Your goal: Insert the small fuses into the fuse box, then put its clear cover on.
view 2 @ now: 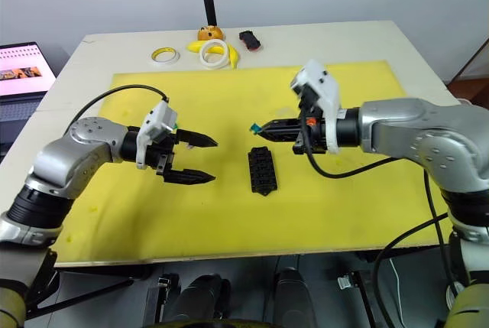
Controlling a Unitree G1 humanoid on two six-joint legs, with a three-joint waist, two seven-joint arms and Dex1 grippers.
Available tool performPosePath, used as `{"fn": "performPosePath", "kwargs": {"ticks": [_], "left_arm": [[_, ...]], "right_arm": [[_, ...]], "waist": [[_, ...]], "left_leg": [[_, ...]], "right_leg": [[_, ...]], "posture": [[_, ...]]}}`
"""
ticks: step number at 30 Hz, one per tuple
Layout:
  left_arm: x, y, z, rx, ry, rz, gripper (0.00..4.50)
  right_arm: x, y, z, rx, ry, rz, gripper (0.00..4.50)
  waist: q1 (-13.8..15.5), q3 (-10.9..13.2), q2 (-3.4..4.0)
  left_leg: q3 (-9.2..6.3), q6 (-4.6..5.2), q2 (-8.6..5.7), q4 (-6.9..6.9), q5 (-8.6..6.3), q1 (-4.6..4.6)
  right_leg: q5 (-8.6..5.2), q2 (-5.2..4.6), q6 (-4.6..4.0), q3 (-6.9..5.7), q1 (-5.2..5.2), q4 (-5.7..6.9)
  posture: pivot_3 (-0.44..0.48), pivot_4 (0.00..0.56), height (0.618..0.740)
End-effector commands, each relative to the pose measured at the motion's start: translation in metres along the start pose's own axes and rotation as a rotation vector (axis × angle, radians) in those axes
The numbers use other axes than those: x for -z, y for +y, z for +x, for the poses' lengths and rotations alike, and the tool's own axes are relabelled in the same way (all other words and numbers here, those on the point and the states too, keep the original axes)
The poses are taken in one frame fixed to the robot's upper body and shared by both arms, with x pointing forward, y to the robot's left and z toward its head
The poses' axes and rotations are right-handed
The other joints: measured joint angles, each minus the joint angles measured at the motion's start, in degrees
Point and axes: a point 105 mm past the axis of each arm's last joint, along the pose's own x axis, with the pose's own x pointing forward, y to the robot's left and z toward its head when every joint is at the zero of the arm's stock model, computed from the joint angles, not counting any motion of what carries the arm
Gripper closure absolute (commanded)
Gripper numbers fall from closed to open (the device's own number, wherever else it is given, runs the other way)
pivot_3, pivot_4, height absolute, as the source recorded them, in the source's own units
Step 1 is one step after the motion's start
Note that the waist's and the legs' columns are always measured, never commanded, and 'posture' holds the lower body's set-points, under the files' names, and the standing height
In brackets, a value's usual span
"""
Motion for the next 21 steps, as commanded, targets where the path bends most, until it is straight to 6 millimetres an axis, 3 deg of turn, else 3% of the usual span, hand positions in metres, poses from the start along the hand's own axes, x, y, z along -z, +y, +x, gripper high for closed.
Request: {"fn": "performPosePath", "kwargs": {"ticks": [1,8,21], "left_arm": [[-0.006,-0.001,0.006,-0.023,-0.002,0.093,0.01],[-0.003,-0.018,0.021,0.032,0.008,0.147,0.01],[0.005,-0.020,0.048,0.022,0.037,0.215,0.01]], "right_arm": [[0.005,-0.007,0.003,-0.065,0.112,-0.245,4.50],[0.025,0.000,0.014,-0.226,0.227,-0.390,4.50],[0.044,0.019,0.024,-0.288,0.288,-0.452,4.50]], "waist": [[-0.06,0.00,0.00],[-0.15,0.00,-0.01],[1.21,0.00,-0.01]], "left_leg": [[0.03,0.02,0.00,0.01,-0.01,0.00],[-0.04,0.02,0.08,0.02,-0.01,-0.12],[-0.05,0.00,0.06,0.09,0.00,-0.13]], "right_leg": [[0.00,-0.03,0.00,0.00,-0.02,0.01],[0.00,-0.06,0.01,-0.01,-0.11,0.01],[0.01,-0.07,0.00,-0.01,-0.10,0.02]], "posture": [[0.000,0.150,0.740],[0.000,0.150,0.740],[0.000,0.150,0.740]]}}
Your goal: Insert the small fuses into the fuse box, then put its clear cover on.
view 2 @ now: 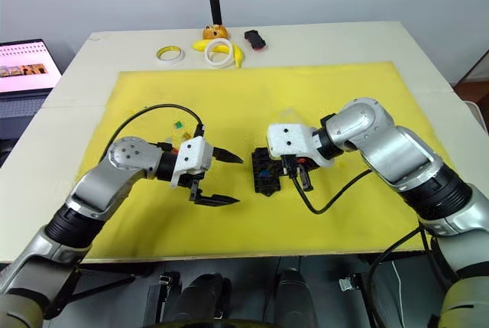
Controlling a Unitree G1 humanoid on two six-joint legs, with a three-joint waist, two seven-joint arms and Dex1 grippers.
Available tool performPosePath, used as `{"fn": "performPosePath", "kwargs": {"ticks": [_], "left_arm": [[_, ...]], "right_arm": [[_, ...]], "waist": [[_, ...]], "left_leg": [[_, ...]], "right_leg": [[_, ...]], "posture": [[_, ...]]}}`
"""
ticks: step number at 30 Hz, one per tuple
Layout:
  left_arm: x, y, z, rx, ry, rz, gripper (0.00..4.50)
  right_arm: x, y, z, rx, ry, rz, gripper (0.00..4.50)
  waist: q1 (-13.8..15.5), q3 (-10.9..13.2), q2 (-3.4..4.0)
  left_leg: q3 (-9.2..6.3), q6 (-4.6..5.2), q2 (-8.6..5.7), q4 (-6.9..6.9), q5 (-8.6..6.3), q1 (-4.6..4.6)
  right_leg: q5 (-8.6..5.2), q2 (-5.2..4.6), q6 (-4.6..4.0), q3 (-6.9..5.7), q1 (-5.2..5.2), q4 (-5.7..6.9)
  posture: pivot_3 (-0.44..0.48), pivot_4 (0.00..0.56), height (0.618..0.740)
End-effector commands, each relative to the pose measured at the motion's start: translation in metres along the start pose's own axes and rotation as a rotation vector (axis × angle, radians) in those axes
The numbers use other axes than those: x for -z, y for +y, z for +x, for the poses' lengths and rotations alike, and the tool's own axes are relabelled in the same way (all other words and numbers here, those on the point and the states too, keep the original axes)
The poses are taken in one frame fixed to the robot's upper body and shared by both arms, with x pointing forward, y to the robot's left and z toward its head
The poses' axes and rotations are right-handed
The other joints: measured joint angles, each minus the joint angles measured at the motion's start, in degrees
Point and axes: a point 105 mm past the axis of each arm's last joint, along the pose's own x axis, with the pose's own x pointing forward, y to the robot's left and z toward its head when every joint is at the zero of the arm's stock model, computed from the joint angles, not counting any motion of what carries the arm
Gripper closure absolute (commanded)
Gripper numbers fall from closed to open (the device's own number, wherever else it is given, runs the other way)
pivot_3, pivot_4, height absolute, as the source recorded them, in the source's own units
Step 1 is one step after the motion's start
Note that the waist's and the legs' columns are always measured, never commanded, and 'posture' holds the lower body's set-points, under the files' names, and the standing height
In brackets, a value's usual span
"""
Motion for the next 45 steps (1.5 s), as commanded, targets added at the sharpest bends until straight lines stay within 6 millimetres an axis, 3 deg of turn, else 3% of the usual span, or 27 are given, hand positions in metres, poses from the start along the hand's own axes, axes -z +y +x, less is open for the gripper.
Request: {"fn": "performPosePath", "kwargs": {"ticks": [1,8,14,45], "left_arm": [[-0.008,0.001,0.001,-0.006,-0.017,0.048,0.01],[-0.009,-0.001,0.006,0.010,-0.022,0.061,0.01],[-0.006,-0.003,0.005,0.015,-0.017,0.067,0.01],[-0.014,-0.001,0.009,0.031,-0.038,0.095,0.01]], "right_arm": [[-0.005,0.001,-0.002,0.019,0.004,-0.040,4.50],[0.002,0.001,0.000,0.037,0.048,-0.060,4.50],[-0.011,0.003,-0.006,0.037,0.017,-0.057,4.50],[0.003,0.003,-0.007,0.047,0.080,-0.029,4.50]], "waist": [[0.00,0.00,0.00],[-0.01,0.00,0.00],[0.00,0.00,0.00],[-0.02,0.00,0.00]], "left_leg": [[0.00,0.00,0.00,0.00,0.00,0.00],[0.00,0.00,0.00,0.01,0.00,0.00],[0.00,0.00,0.00,0.01,0.00,0.00],[0.00,0.00,0.00,0.01,0.00,0.00]], "right_leg": [[0.00,0.00,0.00,0.00,0.00,0.00],[0.00,0.01,0.00,0.00,0.01,0.00],[0.00,0.00,0.00,0.00,0.01,0.00],[0.00,0.00,0.00,-0.01,0.01,0.01]], "posture": [[0.000,0.150,0.740],[0.000,0.150,0.740],[0.000,0.150,0.740],[0.000,0.150,0.740]]}}
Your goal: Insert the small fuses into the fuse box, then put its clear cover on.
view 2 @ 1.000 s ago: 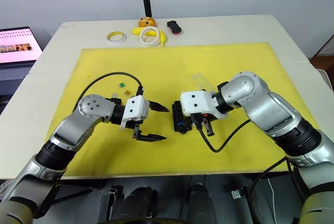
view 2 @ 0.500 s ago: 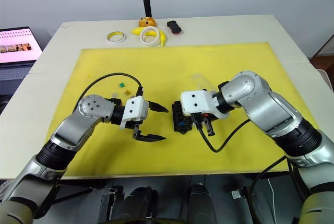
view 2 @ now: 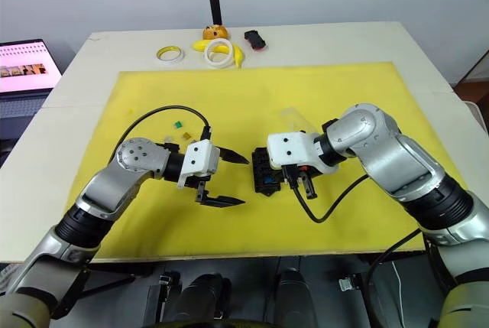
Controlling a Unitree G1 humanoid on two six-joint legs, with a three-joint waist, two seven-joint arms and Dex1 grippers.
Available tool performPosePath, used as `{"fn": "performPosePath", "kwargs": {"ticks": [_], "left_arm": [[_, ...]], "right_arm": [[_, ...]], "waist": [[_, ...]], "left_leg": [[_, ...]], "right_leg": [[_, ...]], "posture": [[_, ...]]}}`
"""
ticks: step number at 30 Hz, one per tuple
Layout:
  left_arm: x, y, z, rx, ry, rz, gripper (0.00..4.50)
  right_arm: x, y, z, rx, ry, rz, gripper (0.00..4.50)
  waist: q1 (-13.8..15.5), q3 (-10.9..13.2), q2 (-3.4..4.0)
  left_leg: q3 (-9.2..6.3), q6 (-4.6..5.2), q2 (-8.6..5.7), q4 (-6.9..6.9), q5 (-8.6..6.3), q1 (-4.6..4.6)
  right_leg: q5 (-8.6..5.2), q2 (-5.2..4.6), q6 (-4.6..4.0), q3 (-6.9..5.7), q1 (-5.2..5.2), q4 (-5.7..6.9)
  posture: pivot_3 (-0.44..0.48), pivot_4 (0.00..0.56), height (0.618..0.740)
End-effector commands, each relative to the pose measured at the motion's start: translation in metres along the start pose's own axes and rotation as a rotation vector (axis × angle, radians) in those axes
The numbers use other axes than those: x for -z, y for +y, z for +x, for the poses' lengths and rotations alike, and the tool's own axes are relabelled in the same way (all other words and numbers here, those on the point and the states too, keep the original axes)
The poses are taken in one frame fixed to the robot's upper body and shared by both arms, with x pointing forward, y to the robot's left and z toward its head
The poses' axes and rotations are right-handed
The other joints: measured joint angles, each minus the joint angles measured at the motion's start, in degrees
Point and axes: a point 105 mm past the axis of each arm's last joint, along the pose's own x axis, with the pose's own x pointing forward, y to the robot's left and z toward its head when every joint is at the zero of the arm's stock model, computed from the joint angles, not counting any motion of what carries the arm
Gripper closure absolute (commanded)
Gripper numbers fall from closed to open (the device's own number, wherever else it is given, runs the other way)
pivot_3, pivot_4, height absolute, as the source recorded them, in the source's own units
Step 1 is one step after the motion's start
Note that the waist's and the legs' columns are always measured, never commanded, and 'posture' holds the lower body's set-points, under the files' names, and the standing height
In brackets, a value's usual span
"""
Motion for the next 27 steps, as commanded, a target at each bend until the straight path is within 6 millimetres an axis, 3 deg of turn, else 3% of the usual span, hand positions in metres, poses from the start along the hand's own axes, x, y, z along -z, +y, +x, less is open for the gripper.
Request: {"fn": "performPosePath", "kwargs": {"ticks": [1,27], "left_arm": [[-0.0115,0.0003,-0.0004,0.010,-0.019,0.051,0.01],[-0.0117,0.0013,0.0014,0.004,-0.019,0.063,0.01]], "right_arm": [[-0.0033,-0.0027,-0.0059,0.033,0.001,-0.024,4.50],[-0.0007,-0.0092,-0.0003,0.053,-0.011,0.027,4.50]], "waist": [[0.00,0.00,0.00],[-0.03,0.00,0.00]], "left_leg": [[0.00,0.00,0.00,0.00,0.00,0.00],[0.00,0.00,0.00,0.01,0.00,0.00]], "right_leg": [[0.00,0.00,0.00,0.00,0.00,0.00],[0.00,0.00,0.00,0.00,0.00,0.01]], "posture": [[0.000,0.150,0.740],[0.000,0.150,0.740]]}}
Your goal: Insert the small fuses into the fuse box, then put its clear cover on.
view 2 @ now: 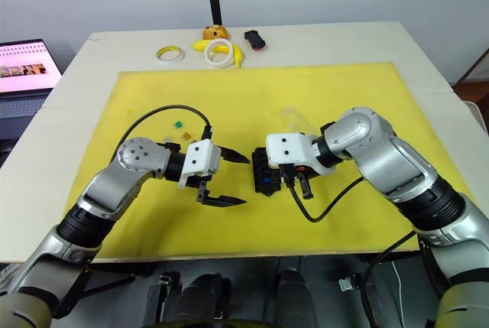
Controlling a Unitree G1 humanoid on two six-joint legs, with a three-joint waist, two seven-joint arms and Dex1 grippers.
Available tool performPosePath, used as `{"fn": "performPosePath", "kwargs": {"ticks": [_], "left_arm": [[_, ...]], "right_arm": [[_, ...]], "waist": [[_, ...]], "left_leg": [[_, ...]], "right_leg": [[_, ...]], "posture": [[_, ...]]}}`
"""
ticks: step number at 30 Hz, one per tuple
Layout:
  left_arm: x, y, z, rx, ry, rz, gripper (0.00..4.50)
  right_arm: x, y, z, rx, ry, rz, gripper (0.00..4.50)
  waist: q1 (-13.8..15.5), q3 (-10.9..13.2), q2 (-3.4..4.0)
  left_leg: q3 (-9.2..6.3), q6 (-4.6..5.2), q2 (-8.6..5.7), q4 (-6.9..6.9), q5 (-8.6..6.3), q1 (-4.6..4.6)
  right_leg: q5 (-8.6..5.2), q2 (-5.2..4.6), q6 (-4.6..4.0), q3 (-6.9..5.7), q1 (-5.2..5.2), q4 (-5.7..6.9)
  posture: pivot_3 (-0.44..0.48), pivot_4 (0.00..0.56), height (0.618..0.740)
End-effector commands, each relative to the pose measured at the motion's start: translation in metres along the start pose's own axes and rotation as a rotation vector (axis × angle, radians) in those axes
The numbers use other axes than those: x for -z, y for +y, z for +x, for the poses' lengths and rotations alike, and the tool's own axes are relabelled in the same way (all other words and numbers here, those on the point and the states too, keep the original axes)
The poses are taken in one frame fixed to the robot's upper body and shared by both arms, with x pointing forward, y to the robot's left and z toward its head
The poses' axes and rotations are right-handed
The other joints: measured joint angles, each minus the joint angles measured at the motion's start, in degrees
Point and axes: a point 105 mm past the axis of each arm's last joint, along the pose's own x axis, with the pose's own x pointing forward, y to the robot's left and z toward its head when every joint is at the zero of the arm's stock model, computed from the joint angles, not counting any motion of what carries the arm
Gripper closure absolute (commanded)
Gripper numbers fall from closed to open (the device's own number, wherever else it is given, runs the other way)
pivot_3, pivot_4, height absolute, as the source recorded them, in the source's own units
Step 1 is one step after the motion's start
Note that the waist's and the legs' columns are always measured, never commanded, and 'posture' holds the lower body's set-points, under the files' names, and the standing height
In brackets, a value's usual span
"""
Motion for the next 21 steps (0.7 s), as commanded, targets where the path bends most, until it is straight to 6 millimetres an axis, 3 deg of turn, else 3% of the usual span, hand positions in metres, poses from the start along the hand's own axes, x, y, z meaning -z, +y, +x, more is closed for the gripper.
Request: {"fn": "performPosePath", "kwargs": {"ticks": [1,11,14,17,21], "left_arm": [[-0.010,0.001,0.000,0.006,-0.016,0.057,0.01],[-0.009,0.001,0.001,0.003,-0.016,0.055,0.01],[-0.009,0.002,0.001,0.000,-0.018,0.057,0.00],[-0.011,0.003,0.001,-0.001,-0.023,0.060,0.00],[-0.016,0.002,0.001,0.008,-0.050,0.065,0.00]], "right_arm": [[-0.004,-0.006,-0.006,0.041,-0.001,-0.021,4.50],[-0.007,-0.001,-0.005,0.029,-0.015,-0.014,4.50],[-0.013,0.001,-0.012,0.022,-0.049,0.001,3.53],[-0.024,0.001,-0.024,0.035,-0.145,0.060,2.20],[-0.022,-0.002,-0.032,0.088,-0.261,0.120,2.20]], "waist": [[0.00,0.00,0.00],[0.00,0.00,0.00],[0.03,0.00,0.00],[0.03,0.00,0.00],[0.14,-0.01,-0.02]], "left_leg": [[0.00,0.00,0.00,0.00,0.00,0.00],[0.00,0.00,0.00,0.01,0.00,0.00],[0.00,0.00,0.00,0.01,0.00,0.00],[0.00,0.00,0.00,0.01,0.00,0.00],[-0.02,0.00,0.00,0.01,0.00,0.00]], "right_leg": [[0.00,0.00,0.00,0.00,0.00,0.00],[0.00,0.00,0.00,0.00,0.00,0.01],[0.00,0.00,0.00,0.00,0.00,0.01],[0.00,-0.01,0.00,0.00,0.00,0.01],[0.00,-0.01,0.00,0.00,0.02,0.01]], "posture": [[0.000,0.150,0.740],[0.000,0.150,0.740],[0.000,0.150,0.740],[0.000,0.150,0.740],[0.000,0.150,0.740]]}}
